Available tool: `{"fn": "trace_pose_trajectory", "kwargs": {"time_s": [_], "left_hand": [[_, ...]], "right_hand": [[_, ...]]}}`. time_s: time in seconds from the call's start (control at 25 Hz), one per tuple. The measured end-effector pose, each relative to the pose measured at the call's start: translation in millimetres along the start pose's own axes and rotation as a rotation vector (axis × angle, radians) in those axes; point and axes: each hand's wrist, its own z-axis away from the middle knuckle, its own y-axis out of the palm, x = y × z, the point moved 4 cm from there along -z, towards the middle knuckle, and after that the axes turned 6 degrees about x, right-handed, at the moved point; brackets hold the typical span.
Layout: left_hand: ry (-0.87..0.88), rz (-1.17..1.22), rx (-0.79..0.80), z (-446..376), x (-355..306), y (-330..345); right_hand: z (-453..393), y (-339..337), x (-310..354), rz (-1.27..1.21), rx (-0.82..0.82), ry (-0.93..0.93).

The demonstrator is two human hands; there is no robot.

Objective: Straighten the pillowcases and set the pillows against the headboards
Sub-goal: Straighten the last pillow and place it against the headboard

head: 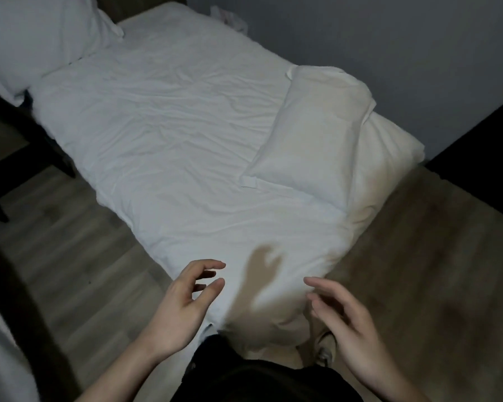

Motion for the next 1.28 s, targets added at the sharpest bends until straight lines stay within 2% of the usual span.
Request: {"fn": "trace_pose_trajectory", "kwargs": {"time_s": [0.2, 0.32, 0.6, 0.76, 1.0, 1.08, 1.28], "left_hand": [[-0.068, 0.077, -0.135, 13, -49, 115], [-0.075, 0.102, -0.175, 12, -74, 166], [-0.144, 0.158, -0.347, 12, -101, 206], [-0.181, 0.186, -0.374, -35, -114, 220], [-0.093, 0.186, -0.231, -171, -169, 236], [-0.075, 0.179, -0.230, -206, -189, 233], [-0.144, 0.189, -0.349, -255, -209, 226]], "right_hand": [[-3, -132, -4, 0.066, 0.135, 0.003], [-16, -187, 8, 0.126, 0.256, -0.006], [-67, -224, 41, 0.185, 0.440, -0.097], [-100, -262, 48, 0.206, 0.415, -0.076], [-166, -332, 70, 0.193, 0.254, -0.047], [-193, -350, 77, 0.192, 0.224, -0.044], [-270, -376, 98, 0.251, 0.321, -0.034]]}}
